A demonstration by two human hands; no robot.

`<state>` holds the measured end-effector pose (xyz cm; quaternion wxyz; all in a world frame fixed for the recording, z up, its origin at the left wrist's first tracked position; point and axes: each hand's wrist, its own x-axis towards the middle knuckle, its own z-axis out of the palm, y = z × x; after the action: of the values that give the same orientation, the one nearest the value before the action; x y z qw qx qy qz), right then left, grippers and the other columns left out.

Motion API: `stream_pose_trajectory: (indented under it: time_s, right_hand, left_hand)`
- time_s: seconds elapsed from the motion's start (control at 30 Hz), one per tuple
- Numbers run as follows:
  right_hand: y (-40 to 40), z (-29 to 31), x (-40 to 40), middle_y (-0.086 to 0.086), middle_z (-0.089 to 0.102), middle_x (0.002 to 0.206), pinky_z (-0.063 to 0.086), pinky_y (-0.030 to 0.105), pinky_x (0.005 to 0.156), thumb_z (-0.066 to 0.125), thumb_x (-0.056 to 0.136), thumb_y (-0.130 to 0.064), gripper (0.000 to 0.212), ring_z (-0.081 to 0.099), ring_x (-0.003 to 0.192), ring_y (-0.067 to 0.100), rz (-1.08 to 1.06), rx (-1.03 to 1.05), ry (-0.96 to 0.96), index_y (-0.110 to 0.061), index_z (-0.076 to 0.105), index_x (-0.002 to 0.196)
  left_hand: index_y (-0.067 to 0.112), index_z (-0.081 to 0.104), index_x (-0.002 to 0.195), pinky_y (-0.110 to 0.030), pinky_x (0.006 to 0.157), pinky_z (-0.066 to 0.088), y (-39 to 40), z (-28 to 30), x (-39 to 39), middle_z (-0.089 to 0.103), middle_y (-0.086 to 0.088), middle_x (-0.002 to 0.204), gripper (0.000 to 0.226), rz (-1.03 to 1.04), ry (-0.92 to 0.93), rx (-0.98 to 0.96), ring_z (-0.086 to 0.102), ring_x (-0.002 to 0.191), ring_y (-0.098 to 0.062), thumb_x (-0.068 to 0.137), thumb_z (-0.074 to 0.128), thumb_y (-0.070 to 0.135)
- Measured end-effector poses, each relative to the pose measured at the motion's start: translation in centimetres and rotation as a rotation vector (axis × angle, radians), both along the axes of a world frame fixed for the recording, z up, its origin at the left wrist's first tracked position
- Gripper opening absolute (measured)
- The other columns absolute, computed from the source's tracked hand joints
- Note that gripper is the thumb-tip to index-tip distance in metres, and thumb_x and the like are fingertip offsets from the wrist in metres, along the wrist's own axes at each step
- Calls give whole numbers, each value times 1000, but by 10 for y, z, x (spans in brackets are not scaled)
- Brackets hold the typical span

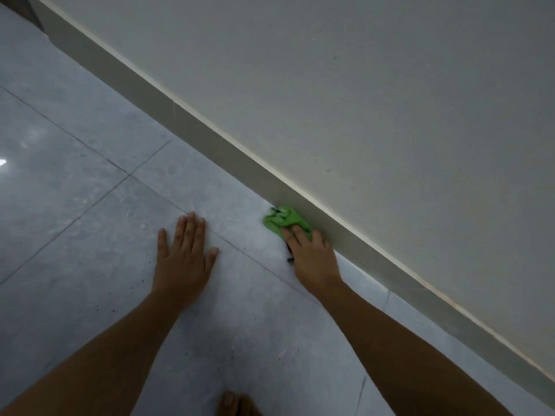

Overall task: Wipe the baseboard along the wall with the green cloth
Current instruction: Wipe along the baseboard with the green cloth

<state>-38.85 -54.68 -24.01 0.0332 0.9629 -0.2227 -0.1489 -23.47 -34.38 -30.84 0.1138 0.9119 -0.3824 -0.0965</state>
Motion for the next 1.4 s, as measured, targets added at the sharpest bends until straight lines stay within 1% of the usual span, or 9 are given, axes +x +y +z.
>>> stream_pose_trajectory:
  time_s: [0.13, 0.33, 0.43, 0.53, 0.67, 0.77, 1.03, 1.27, 1.4]
  right_hand:
    - [-7, 3, -104, 13, 58, 118, 51, 39, 58, 78, 70, -20, 71, 57, 89, 32, -329, -100, 209, -12, 45, 133]
    - [17, 5, -57, 15, 35, 136, 47, 35, 90, 53, 90, -20, 53, 39, 122, 28, -702, -43, 94, -10, 33, 137]
    - [30, 3, 18, 19, 36, 136, 39, 42, 98, 46, 89, -8, 52, 38, 122, 33, -505, 156, -126, -9, 34, 140]
    - [38, 1, 109, 18, 36, 144, 34, 43, 105, 54, 87, -10, 66, 36, 128, 35, -60, 84, -90, -10, 26, 147]
    - [34, -3, 153, 9, 33, 152, 20, 46, 114, 30, 93, -16, 54, 32, 135, 32, 289, -172, 60, -16, 26, 147]
    - [-2, -1, 107, 0, 55, 137, 23, 38, 114, 22, 87, -17, 56, 49, 126, 23, 415, -443, 149, -15, 50, 135]
    - [-56, 45, -145, 20, 69, 110, -12, 43, 118, 42, 76, -5, 43, 64, 103, 39, 265, -467, 484, 4, 66, 109]
    - [-23, 18, 52, 4, 64, 125, 18, 37, 114, 26, 83, -16, 54, 56, 119, 23, 393, -277, 149, -11, 61, 124]
    - [2, 3, 117, 12, 20, 157, -3, 36, 117, 24, 91, -15, 59, 14, 144, 28, 333, -107, 112, -2, 16, 148]
  left_hand:
    - [3, 15, 144, -44, 110, -9, -2, 1, 0, 20, -16, 153, 68, 1, -1, 4, 14, 142, -27, 93, 16, 49]
    - [2, 21, 144, -49, 111, -6, -2, 1, 0, 21, -17, 153, 69, 1, -7, -4, 15, 142, -28, 93, 13, 48]
    - [3, 22, 144, -48, 111, -6, -2, 0, 0, 21, -16, 153, 69, -4, -13, -3, 14, 142, -27, 93, 17, 48]
    - [5, 19, 145, -47, 111, -7, -1, 1, 2, 19, -14, 154, 68, -11, -7, 20, 13, 142, -26, 92, 19, 49]
    - [4, 22, 144, -46, 110, -5, 0, 5, 4, 24, -15, 152, 69, -26, 28, 18, 18, 140, -26, 92, 22, 49]
    - [4, 26, 143, -44, 110, -5, 3, 4, 8, 27, -15, 151, 70, -37, 37, 11, 23, 139, -28, 93, 16, 51]
    - [3, 28, 143, -44, 110, -3, 6, 4, 10, 26, -16, 151, 72, -86, 33, -6, 23, 139, -29, 94, 7, 52]
    - [8, 9, 145, -46, 110, -3, 6, 0, 11, 7, -10, 154, 75, -98, 16, 20, 4, 142, -22, 90, 1, 57]
    - [12, 0, 145, -50, 111, 0, 3, 2, 12, -4, -6, 154, 74, -78, 45, 23, -5, 141, -19, 87, 5, 58]
